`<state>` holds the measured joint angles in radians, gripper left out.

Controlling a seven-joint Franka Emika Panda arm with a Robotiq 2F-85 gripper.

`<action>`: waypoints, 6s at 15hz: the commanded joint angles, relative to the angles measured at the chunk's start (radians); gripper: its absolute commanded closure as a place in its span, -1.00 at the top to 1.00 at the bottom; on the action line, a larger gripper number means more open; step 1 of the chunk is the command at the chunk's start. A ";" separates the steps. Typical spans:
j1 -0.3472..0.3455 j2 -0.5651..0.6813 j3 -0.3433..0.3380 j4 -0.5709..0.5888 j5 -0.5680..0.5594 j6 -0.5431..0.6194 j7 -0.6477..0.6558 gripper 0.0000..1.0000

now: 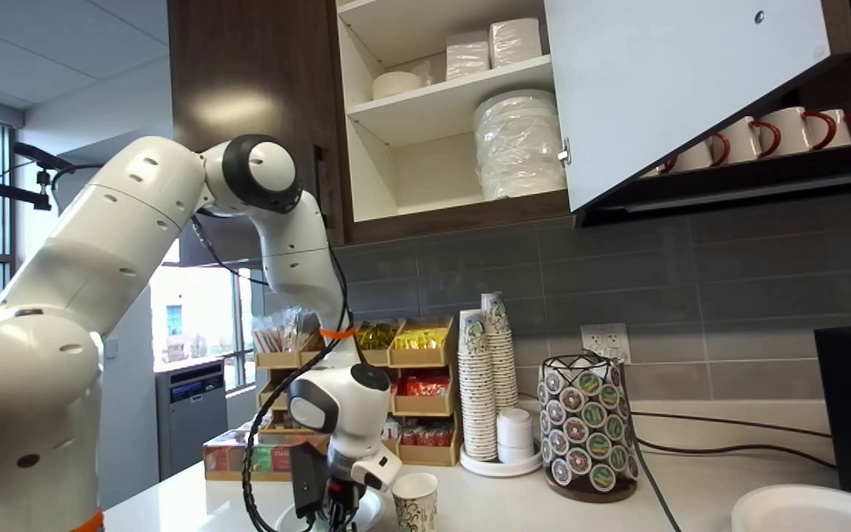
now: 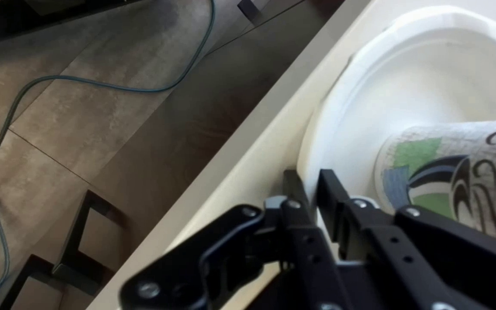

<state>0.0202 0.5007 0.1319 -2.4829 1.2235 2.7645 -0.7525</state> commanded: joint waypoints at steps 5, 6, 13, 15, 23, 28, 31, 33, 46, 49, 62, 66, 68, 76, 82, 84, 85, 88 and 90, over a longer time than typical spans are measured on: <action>-0.031 0.020 0.019 0.026 0.077 0.007 -0.087 -0.95; -0.037 0.020 0.022 0.029 0.089 0.002 -0.103 -0.96; -0.086 0.023 0.042 0.053 0.209 -0.047 -0.252 -0.97; -0.097 0.024 0.044 0.058 0.240 -0.071 -0.293 -0.97; -0.151 0.024 0.035 0.061 0.297 -0.238 -0.393 -0.98; -0.093 0.017 -0.065 0.059 0.326 -0.368 -0.427 -0.98; -0.089 0.018 -0.096 0.059 0.333 -0.432 -0.445 -0.98; -0.089 0.018 -0.111 0.058 0.338 -0.468 -0.457 -0.98; -0.073 -0.263 -0.172 -0.075 0.304 -0.539 -0.368 -0.98; -0.073 -0.369 -0.179 -0.120 0.280 -0.540 -0.310 -0.98; -0.092 -0.541 -0.200 -0.157 0.206 -0.534 -0.109 -0.98; -0.106 -0.631 -0.209 -0.151 0.095 -0.557 0.035 -0.98; -0.118 -0.679 -0.218 -0.147 0.031 -0.579 0.129 -0.98; -0.137 -0.775 -0.245 -0.126 -0.035 -0.630 0.238 -0.94; -0.148 -0.826 -0.248 -0.117 -0.074 -0.644 0.283 -0.98; -0.155 -0.852 -0.249 -0.104 -0.107 -0.652 0.311 -0.98; -0.160 -0.867 -0.249 -0.099 -0.140 -0.656 0.329 -0.98; -0.172 -0.920 -0.259 -0.085 -0.230 -0.676 0.381 -0.98; -0.175 -0.955 -0.279 -0.079 -0.267 -0.720 0.395 -0.98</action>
<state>-0.1401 -0.3881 -0.1197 -2.5605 1.0269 2.1191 -0.4051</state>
